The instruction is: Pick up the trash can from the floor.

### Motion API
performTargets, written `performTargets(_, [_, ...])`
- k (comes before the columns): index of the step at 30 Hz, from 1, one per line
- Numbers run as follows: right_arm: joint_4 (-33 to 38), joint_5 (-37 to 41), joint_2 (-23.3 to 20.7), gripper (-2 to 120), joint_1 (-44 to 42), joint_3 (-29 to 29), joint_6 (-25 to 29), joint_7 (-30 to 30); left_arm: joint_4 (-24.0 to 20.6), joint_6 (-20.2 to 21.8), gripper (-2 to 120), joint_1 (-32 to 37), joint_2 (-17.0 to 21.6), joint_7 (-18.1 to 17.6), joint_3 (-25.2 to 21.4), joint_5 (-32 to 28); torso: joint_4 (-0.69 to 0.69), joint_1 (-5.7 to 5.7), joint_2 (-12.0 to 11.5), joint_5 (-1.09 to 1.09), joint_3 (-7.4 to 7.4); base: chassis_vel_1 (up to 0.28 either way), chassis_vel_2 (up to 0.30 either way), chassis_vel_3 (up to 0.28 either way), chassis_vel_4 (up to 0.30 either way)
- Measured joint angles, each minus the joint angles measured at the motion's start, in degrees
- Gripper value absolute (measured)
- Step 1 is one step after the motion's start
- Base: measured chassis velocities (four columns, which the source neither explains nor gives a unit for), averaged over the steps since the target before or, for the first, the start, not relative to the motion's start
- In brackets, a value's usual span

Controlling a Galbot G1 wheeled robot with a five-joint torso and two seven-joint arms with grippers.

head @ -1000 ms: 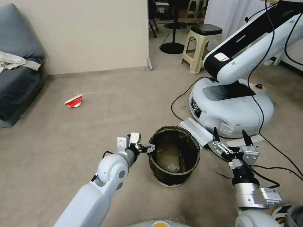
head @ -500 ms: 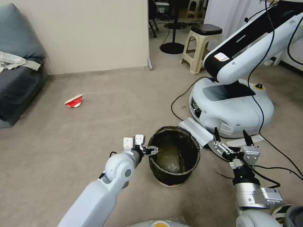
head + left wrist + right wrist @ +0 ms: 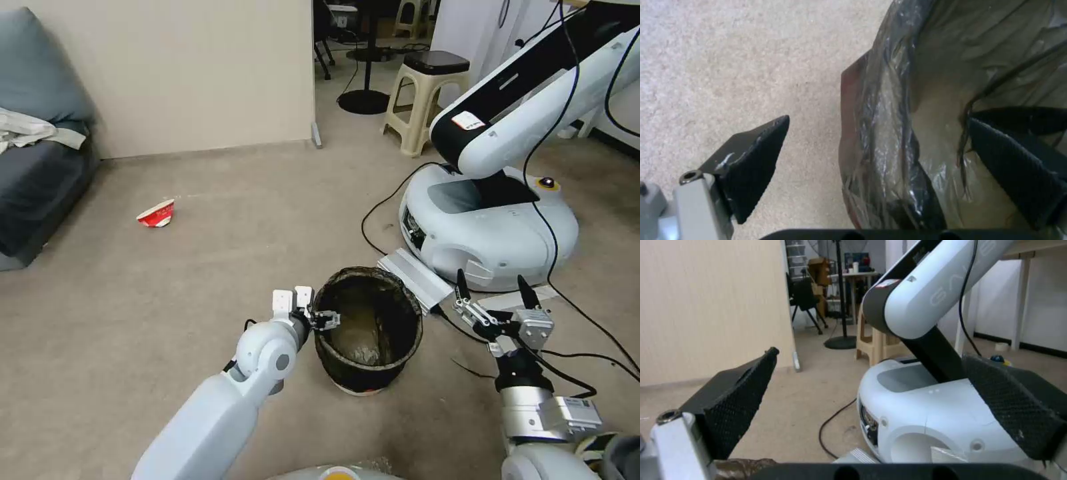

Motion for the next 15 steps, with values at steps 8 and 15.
performTargets(8, [-0.5, 0.0, -0.1, 100, 0.5, 0.0, 0.0, 0.1, 1.8, 0.0, 92, -1.7, 0.2, -1.5, 1.6, -2.1, 0.00, 0.00, 0.0, 0.00, 0.00, 0.000, 0.000, 0.000, 0.000])
performTargets(15, [-0.7, 0.1, -0.1, 100, 0.6, 0.0, -0.1, 0.1, 2.6, -0.1, 85, -2.3, 0.2, -1.9, 2.1, -2.6, 0.01, 0.00, 0.0, 0.01, 0.00, 0.000, 0.000, 0.000, 0.000])
